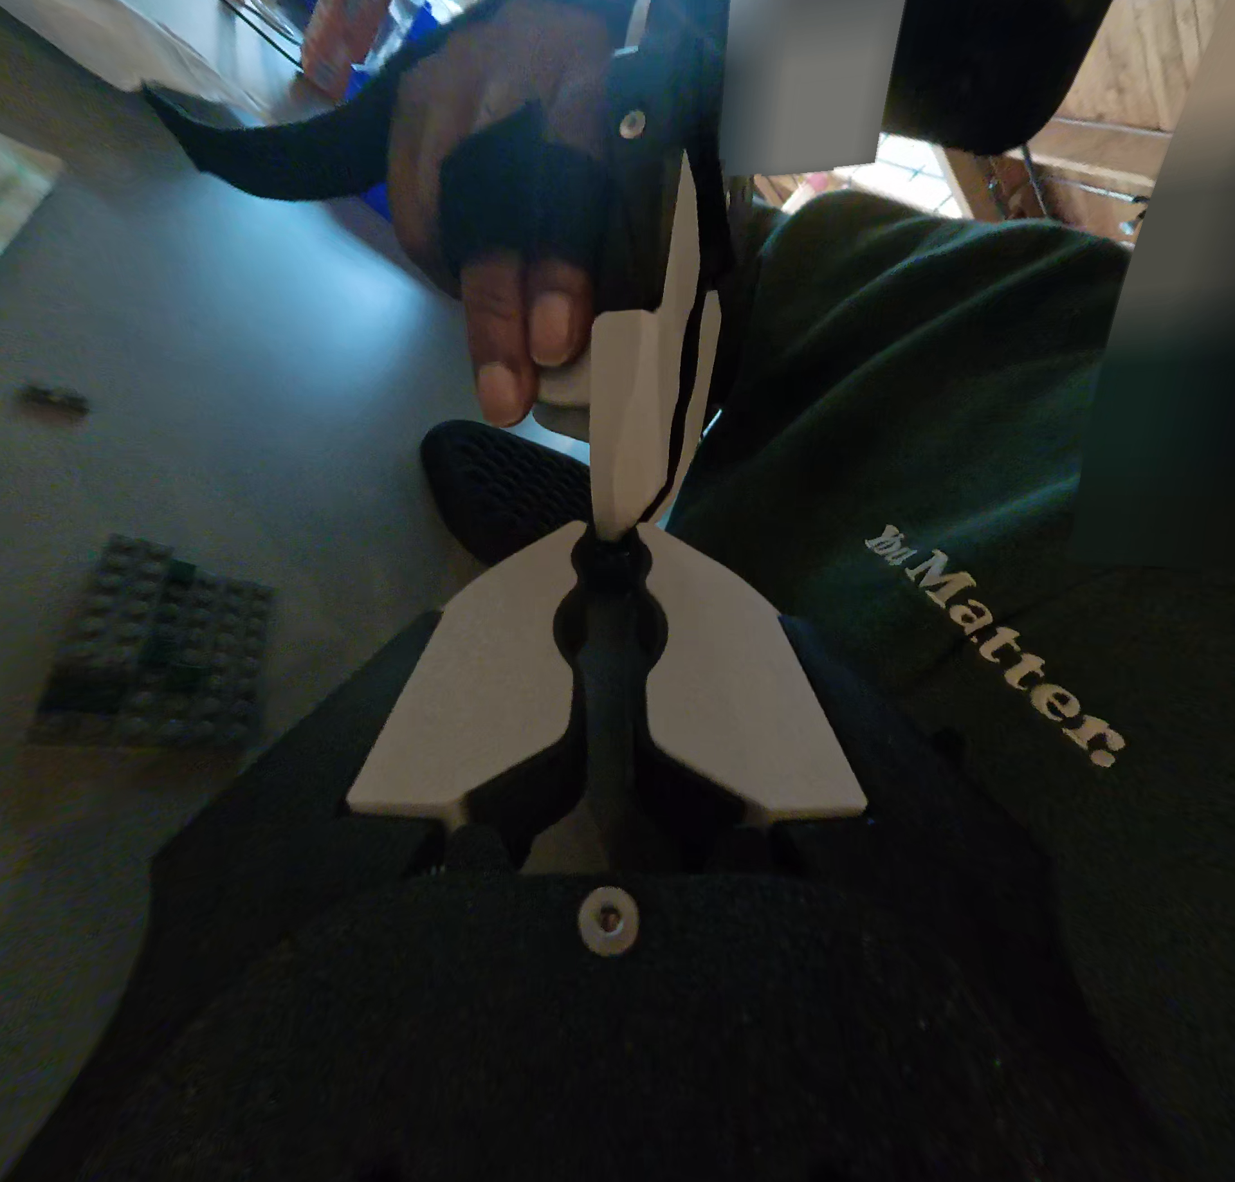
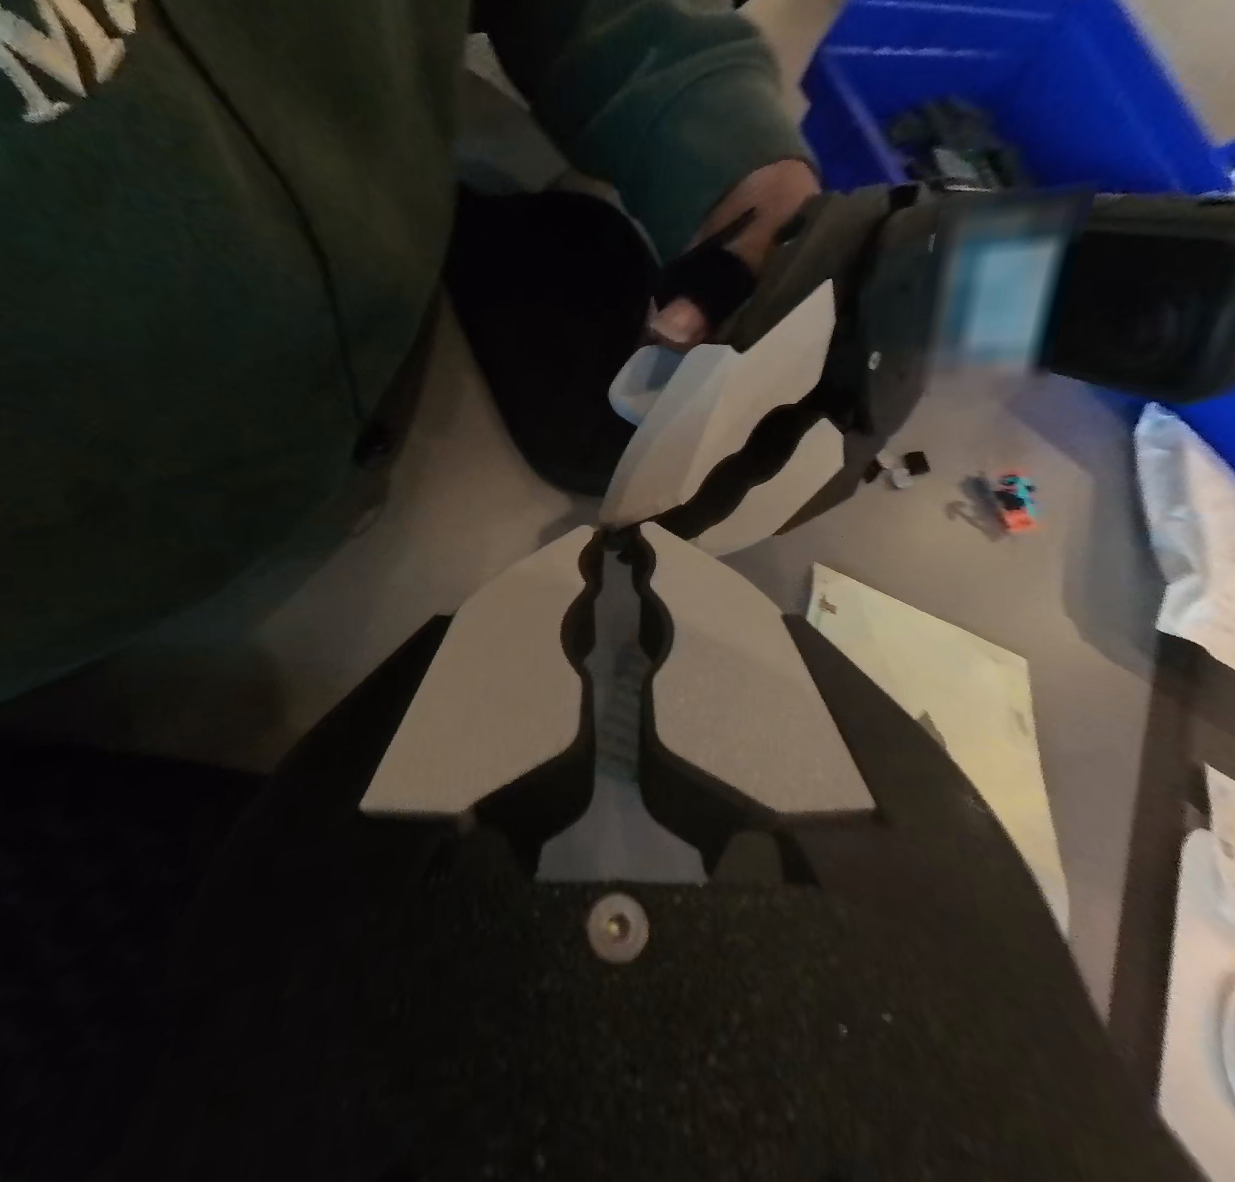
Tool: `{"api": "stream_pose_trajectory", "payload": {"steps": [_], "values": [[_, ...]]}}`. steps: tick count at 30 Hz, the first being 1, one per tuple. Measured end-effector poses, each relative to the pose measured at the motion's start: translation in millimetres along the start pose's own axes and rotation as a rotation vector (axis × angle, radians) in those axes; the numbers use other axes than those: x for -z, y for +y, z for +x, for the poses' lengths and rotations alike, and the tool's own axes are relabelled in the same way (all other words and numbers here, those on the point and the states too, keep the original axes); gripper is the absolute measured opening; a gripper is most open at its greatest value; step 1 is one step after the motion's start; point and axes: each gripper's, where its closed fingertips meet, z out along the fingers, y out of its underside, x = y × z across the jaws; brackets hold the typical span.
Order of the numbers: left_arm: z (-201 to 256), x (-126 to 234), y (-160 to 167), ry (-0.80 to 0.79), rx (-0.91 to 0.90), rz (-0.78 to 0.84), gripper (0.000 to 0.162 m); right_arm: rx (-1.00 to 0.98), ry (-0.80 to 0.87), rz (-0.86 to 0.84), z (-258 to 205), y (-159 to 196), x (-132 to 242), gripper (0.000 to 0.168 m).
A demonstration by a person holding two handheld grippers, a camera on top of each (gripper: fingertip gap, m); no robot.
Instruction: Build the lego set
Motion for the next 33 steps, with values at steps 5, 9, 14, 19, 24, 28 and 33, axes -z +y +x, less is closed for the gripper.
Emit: {"api": "stream_pose_trajectory", "payload": {"steps": [5, 9, 14, 19, 24, 28, 33], "values": [[-4.7, 6.2, -6.7, -0.018, -0.012, 0.108, 0.008, -0.108, 0.044, 0.087, 9.4, -5.0, -0.1, 0.014], [-7.2, 17.2, -18.9, -0.042, -0.027, 0.28, 0.008, -0.236, 0.253, 0.183, 27.4, -4.0, 9.2, 0.021], [-4.1, 29.1, -34.3, -0.16, -0.203, 0.428, 0.008, -0.59, 0.367, 0.403, 31.3, -2.6, 11.6, 0.017], [10.7, 24.9, -40.8, -0.234, -0.413, 0.451, 0.008, -0.912, 0.237, 0.693, 28.5, -18.5, 17.3, 0.011], [24.6, 20.4, -43.9, -0.26, -0.577, 0.446, 0.007, -1.114, 0.048, 0.874, 27.8, -34.7, 27.3, 0.01], [29.4, 16.2, -43.1, -0.292, -0.687, 0.425, 0.007, -1.202, -0.068, 0.965, 29.6, -41.2, 29.8, 0.009], [30.2, 14.3, -43.7, -0.319, -0.763, 0.41, 0.007, -1.254, -0.14, 0.997, 29.2, -46.0, 29.3, 0.007]]}}
